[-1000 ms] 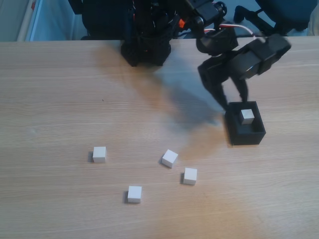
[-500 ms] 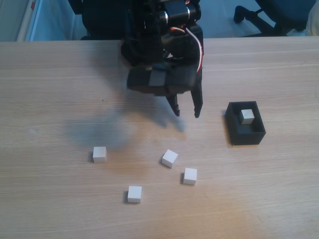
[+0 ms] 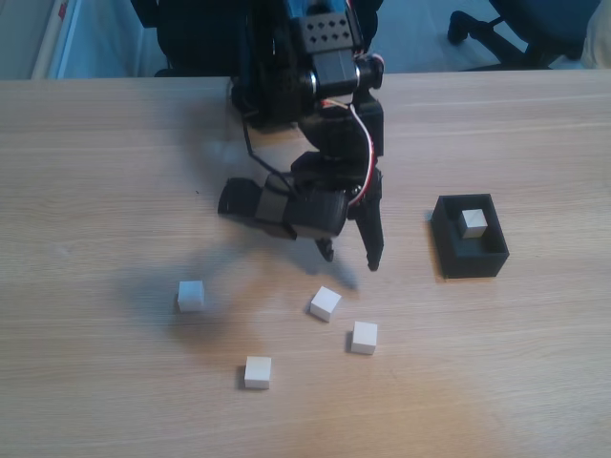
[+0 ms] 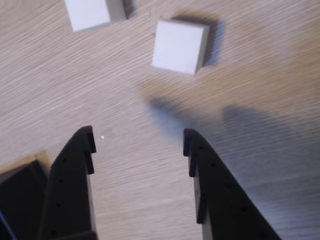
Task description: Pick blocks and place them in the box.
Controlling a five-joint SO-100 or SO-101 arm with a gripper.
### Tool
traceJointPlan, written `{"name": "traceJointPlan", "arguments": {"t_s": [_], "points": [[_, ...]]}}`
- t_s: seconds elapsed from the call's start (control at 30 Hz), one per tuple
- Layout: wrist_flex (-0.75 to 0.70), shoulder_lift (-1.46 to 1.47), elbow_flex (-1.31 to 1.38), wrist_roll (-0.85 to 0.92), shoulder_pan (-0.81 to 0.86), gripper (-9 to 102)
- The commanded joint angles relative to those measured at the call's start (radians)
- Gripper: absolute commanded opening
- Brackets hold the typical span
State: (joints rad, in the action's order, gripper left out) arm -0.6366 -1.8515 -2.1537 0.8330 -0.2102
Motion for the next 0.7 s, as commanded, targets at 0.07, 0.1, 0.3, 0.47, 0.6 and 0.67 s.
{"name": "traceJointPlan", "arguments": {"t_s": [0.07,0.1,0.3,0.47,0.6,0.67], "points": [[0.055,0.058,0.071,0.072,0.026,19],[0.064,0.072,0.075,0.083,0.035,19],[0.118,0.137,0.092,0.127,0.074,20],[0.144,0.178,0.109,0.147,0.091,20],[0.166,0.212,0.126,0.149,0.094,19],[0.175,0.233,0.138,0.149,0.095,19]]}}
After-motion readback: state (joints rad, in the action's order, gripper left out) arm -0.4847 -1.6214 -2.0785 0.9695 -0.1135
